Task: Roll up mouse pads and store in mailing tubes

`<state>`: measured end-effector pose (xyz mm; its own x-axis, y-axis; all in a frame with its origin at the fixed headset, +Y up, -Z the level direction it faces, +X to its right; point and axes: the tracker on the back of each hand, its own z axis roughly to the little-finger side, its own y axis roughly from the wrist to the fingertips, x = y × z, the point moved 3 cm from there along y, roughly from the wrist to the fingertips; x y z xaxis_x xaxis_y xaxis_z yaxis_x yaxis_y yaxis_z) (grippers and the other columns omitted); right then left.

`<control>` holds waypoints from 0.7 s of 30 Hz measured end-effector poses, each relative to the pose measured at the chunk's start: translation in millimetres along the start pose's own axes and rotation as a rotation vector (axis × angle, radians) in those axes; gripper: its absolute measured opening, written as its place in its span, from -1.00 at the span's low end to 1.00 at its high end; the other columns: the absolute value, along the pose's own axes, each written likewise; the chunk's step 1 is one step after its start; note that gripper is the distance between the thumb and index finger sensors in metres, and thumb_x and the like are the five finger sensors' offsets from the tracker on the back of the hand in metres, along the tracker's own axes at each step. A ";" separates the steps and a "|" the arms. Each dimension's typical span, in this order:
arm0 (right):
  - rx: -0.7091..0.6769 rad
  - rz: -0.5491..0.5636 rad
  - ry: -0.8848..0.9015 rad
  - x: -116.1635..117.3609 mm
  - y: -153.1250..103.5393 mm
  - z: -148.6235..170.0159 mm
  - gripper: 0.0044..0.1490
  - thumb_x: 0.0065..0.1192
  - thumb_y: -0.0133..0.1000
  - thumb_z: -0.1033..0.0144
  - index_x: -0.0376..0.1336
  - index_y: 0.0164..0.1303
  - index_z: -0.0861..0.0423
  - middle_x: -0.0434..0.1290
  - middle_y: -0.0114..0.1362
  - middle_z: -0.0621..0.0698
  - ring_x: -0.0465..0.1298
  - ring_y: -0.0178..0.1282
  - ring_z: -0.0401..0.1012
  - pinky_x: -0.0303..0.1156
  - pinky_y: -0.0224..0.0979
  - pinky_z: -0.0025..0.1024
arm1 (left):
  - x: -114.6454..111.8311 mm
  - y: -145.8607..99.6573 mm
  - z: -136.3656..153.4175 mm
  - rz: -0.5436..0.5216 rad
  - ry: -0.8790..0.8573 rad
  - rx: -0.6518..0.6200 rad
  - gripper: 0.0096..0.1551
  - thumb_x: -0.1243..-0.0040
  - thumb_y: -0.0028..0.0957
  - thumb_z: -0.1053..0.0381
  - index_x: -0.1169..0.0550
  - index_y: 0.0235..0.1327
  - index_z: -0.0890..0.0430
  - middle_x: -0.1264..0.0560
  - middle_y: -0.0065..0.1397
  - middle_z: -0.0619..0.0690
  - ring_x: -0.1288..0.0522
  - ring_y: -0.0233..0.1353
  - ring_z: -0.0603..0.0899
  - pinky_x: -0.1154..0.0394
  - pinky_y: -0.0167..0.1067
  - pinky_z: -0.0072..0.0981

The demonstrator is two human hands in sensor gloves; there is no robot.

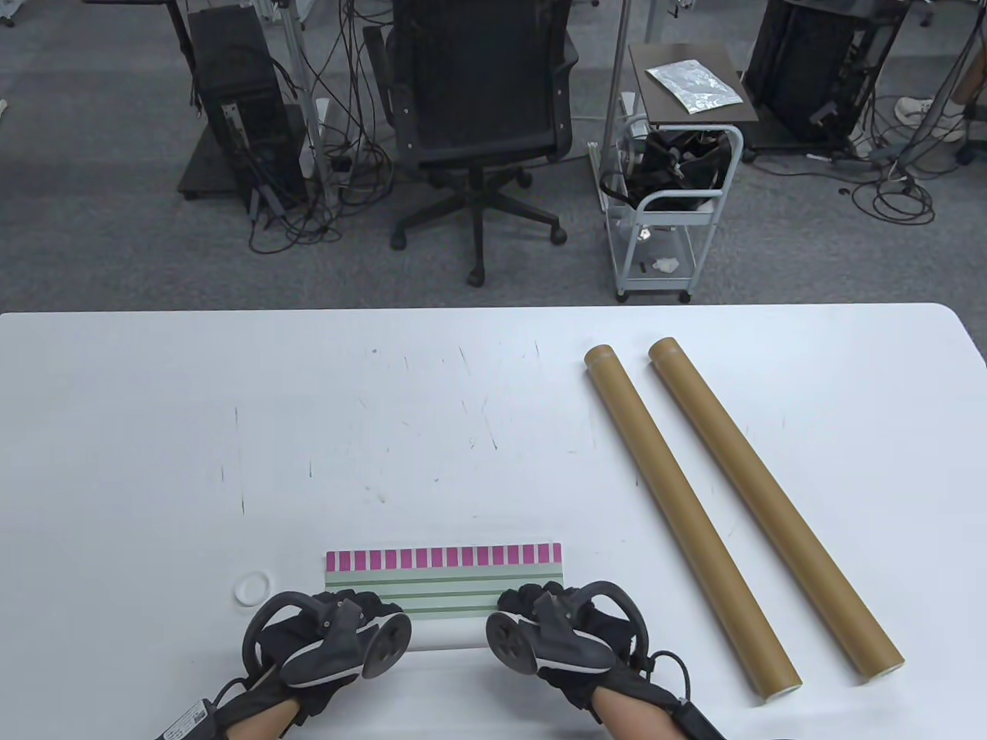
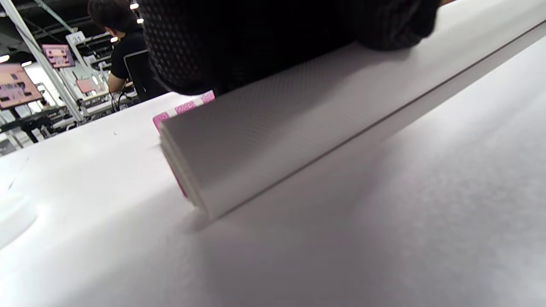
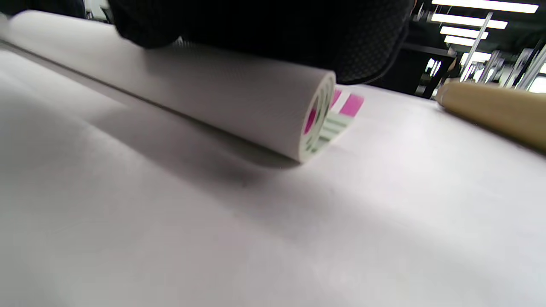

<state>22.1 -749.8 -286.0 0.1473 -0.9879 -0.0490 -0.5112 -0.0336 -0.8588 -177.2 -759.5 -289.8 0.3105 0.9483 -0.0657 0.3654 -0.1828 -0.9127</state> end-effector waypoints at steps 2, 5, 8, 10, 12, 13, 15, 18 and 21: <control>-0.003 0.004 0.009 -1.1 -0.9 -1.2 -0.32 0.09 0.05 0.10 0.27 0.41 -0.01 0.44 0.42 0.01 0.51 0.29 -0.04 0.46 0.35 -0.12 | -0.1 1.8 0.9 0.024 -0.020 0.008 -0.49 -0.12 -0.13 -0.14 -0.53 0.16 -0.29 -0.61 0.25 -0.26 -0.66 0.25 -0.05 -0.63 0.14 -0.38; 0.012 -0.004 0.005 2.8 3.6 -1.0 -0.37 0.14 0.04 0.13 0.30 0.36 -0.02 0.48 0.37 0.00 0.53 0.24 -0.05 0.48 0.31 -0.13 | 3.5 -3.8 -8.7 -0.030 0.094 0.009 -0.48 -0.12 -0.12 -0.14 -0.52 0.17 -0.28 -0.61 0.26 -0.24 -0.66 0.23 -0.04 -0.63 0.13 -0.39; 0.025 -0.027 0.017 5.9 8.2 -0.1 -0.38 0.08 0.06 0.18 0.31 0.36 0.00 0.48 0.37 0.01 0.53 0.25 -0.04 0.47 0.32 -0.12 | 8.7 -8.8 -12.4 -0.117 0.151 0.002 -0.44 -0.14 -0.19 -0.27 -0.49 0.16 -0.34 -0.59 0.27 -0.31 -0.63 0.28 -0.09 -0.61 0.24 -0.38; 0.036 -0.036 0.025 8.4 10.5 1.2 -0.38 0.01 0.08 0.21 0.30 0.37 0.00 0.47 0.39 0.02 0.52 0.27 -0.03 0.45 0.34 -0.10 | 5.0 -6.6 -10.8 -0.073 0.056 -0.013 -0.38 -0.10 -0.19 -0.29 -0.46 0.23 -0.31 -0.55 0.34 -0.27 -0.59 0.35 -0.05 -0.57 0.32 -0.31; 0.044 -0.046 0.026 10.1 11.9 1.3 -0.38 -0.03 0.09 0.23 0.29 0.38 0.00 0.46 0.40 0.02 0.51 0.29 -0.03 0.44 0.35 -0.10 | 0.2 -3.4 -6.9 -0.036 0.017 0.003 -0.36 -0.09 -0.18 -0.28 -0.42 0.27 -0.29 -0.53 0.36 -0.26 -0.59 0.36 -0.03 -0.57 0.32 -0.30; 0.043 -0.047 0.023 10.1 12.0 1.3 -0.38 -0.03 0.09 0.23 0.29 0.39 0.00 0.47 0.40 0.02 0.51 0.29 -0.03 0.44 0.35 -0.10 | -0.1 -2.5 -4.7 -0.042 0.017 0.011 -0.38 -0.09 -0.17 -0.28 -0.42 0.25 -0.31 -0.53 0.34 -0.28 -0.60 0.34 -0.06 -0.58 0.31 -0.32; 0.032 -0.055 0.024 9.8 11.0 0.7 -0.38 -0.02 0.08 0.22 0.30 0.38 0.00 0.48 0.38 0.02 0.53 0.27 -0.03 0.45 0.34 -0.11 | 0.5 -1.2 -2.4 -0.038 -0.005 0.011 -0.41 -0.11 -0.17 -0.26 -0.45 0.22 -0.33 -0.56 0.31 -0.30 -0.62 0.31 -0.07 -0.59 0.29 -0.35; 0.004 -0.095 0.077 9.8 6.6 -1.3 -0.38 -0.01 0.08 0.21 0.32 0.36 0.02 0.50 0.35 0.03 0.54 0.23 -0.03 0.47 0.31 -0.12 | 1.1 -1.7 -1.7 -0.005 -0.032 -0.003 -0.48 -0.09 -0.13 -0.19 -0.49 0.16 -0.33 -0.59 0.26 -0.30 -0.64 0.27 -0.08 -0.60 0.26 -0.35; -0.001 -0.089 0.056 9.4 5.0 -2.0 -0.38 -0.01 0.08 0.20 0.31 0.37 0.01 0.48 0.37 0.03 0.54 0.25 -0.04 0.47 0.32 -0.12 | -1.3 -1.6 -2.1 0.008 -0.051 -0.007 -0.49 -0.09 -0.13 -0.18 -0.50 0.15 -0.32 -0.60 0.25 -0.29 -0.64 0.25 -0.07 -0.60 0.25 -0.35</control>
<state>19.3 -759.5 -289.8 0.1445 -0.9879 0.0566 -0.4993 -0.1222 -0.8578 -176.4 -761.0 -287.4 0.2685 0.9588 -0.0930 0.3690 -0.1915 -0.9095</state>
